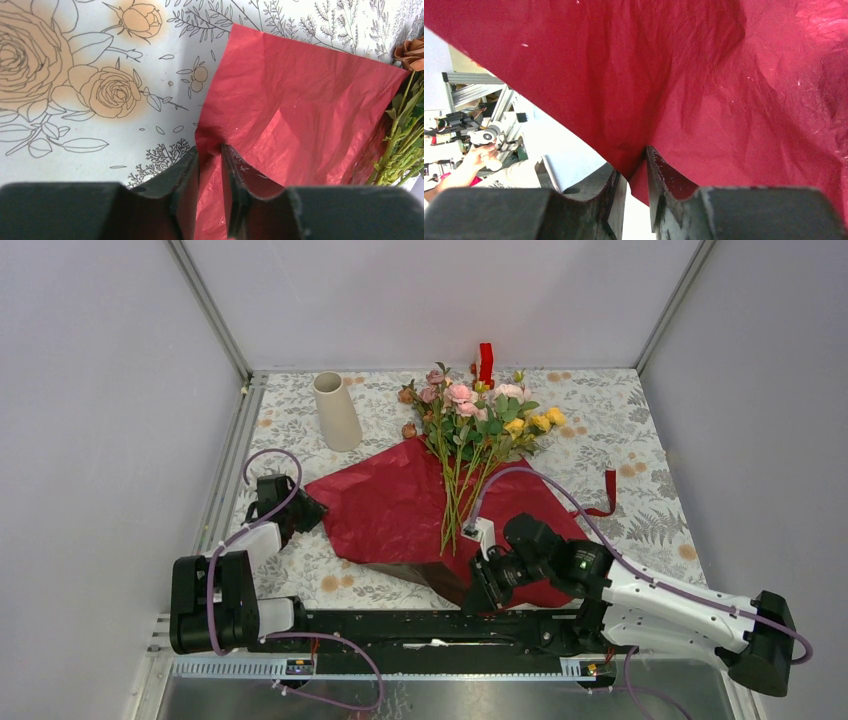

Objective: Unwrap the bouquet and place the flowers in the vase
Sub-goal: Unfold the wrapping paper at the center of the board.

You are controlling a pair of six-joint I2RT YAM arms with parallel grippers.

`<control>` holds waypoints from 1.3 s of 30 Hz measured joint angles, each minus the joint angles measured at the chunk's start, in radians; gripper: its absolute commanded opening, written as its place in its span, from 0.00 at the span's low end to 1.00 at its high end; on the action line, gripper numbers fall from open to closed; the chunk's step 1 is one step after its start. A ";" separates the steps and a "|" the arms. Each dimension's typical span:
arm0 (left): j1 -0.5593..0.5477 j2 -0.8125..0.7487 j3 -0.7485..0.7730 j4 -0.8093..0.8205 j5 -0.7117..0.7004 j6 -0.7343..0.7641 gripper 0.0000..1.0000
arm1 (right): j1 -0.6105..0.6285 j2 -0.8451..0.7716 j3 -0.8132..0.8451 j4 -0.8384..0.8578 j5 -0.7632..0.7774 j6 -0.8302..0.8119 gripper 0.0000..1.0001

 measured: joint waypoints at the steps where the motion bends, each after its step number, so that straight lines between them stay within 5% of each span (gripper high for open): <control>1: 0.000 0.009 0.000 0.008 0.006 0.001 0.21 | 0.006 -0.004 0.000 -0.006 0.006 0.003 0.32; 6: 0.000 0.027 0.003 0.022 0.021 0.000 0.10 | 0.016 -0.053 0.006 -0.071 0.021 0.018 0.50; 15: 0.000 0.039 0.004 0.034 0.029 0.001 0.05 | 0.023 -0.138 0.047 -0.104 0.009 0.080 0.54; 18: 0.000 0.044 0.005 0.043 0.035 0.001 0.01 | 0.029 -0.173 0.041 -0.122 0.016 0.106 0.62; 22: 0.000 0.048 0.005 0.049 0.042 0.001 0.00 | 0.032 -0.198 0.064 -0.205 0.126 0.124 0.74; 28: 0.000 0.051 0.005 0.065 0.048 0.000 0.00 | 0.013 -0.035 0.230 -0.360 0.429 0.128 0.77; 39: 0.000 0.054 0.005 0.085 0.058 -0.005 0.00 | -0.513 0.245 0.242 -0.269 0.537 0.051 0.82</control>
